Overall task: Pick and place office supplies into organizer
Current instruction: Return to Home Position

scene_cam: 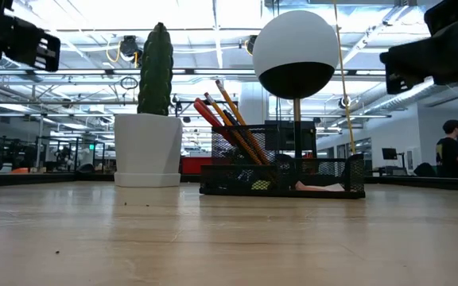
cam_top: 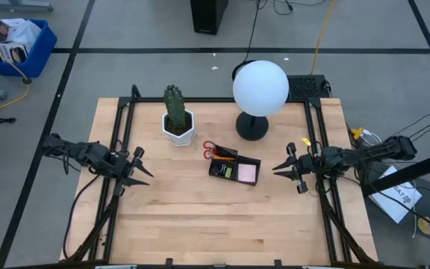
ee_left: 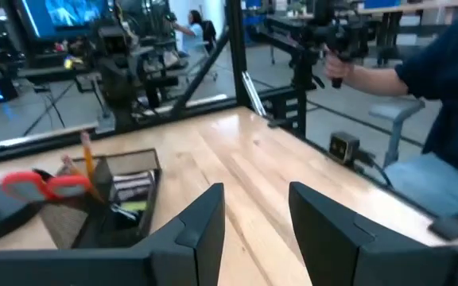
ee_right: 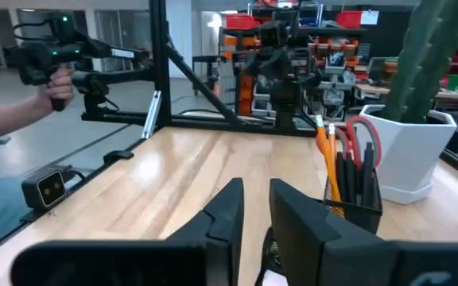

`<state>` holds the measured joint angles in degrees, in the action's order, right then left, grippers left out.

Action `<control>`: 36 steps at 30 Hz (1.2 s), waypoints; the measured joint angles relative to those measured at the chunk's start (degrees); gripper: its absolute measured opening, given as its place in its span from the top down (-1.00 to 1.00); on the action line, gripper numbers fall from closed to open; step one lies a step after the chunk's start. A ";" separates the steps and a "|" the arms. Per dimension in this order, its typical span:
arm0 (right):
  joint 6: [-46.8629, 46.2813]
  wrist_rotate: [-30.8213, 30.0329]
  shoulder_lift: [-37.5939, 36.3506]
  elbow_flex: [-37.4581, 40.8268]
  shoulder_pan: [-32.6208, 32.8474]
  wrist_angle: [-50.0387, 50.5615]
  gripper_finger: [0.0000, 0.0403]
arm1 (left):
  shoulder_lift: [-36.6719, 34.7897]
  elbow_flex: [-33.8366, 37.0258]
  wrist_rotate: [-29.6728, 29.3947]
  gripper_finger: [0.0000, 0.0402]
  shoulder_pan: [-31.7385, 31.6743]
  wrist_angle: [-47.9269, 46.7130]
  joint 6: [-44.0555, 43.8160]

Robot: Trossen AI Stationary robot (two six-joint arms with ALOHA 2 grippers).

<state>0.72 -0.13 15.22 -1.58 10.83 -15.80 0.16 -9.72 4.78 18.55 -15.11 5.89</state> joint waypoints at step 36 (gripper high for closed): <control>7.48 0.19 -0.55 0.11 -2.56 3.28 0.72 | 3.96 6.74 -4.90 0.25 -1.55 9.48 -4.68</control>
<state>8.20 0.05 14.68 -1.48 8.27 -12.51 4.13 -2.98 -0.12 16.99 -5.64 1.21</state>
